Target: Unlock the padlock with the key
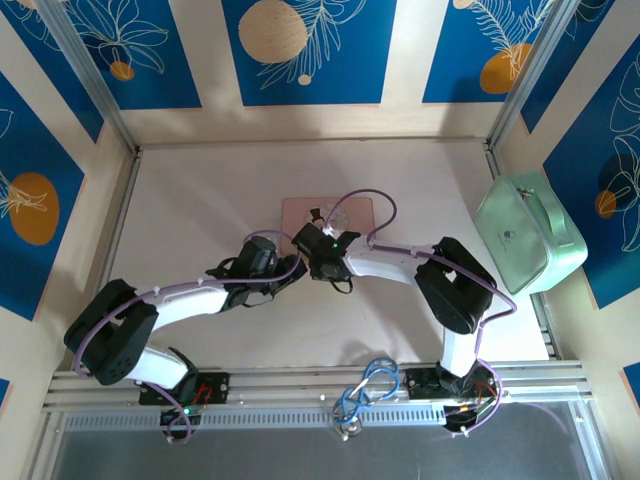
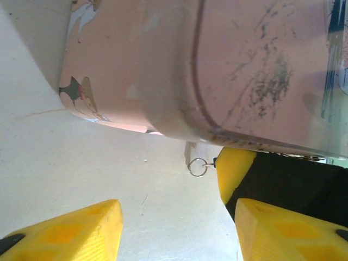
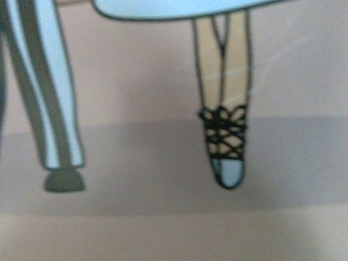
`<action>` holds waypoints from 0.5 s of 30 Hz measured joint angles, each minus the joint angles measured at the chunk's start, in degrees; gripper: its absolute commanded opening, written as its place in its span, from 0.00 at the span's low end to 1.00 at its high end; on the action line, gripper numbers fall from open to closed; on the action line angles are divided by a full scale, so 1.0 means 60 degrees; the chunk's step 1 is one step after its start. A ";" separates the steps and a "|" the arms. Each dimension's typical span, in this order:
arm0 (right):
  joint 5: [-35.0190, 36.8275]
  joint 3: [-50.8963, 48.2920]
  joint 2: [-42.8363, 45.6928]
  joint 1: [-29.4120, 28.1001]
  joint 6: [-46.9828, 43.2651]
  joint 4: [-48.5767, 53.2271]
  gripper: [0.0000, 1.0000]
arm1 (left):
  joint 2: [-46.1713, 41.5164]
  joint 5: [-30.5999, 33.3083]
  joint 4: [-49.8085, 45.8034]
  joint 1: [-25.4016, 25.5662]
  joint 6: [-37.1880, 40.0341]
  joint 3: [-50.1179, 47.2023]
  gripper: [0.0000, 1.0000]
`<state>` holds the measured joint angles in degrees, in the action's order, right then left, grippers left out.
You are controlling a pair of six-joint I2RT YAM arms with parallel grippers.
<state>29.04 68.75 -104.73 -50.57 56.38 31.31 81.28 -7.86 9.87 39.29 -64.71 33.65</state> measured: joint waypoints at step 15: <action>-0.2047 0.1792 -0.0936 0.0809 -0.0696 0.2098 0.23 | -0.0831 0.0437 0.0670 0.0219 -0.0739 -0.1191 0.41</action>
<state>16.75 79.50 -110.34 -45.71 52.21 43.90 76.29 -5.23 13.89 40.60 -69.14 26.50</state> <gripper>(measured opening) 0.237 0.421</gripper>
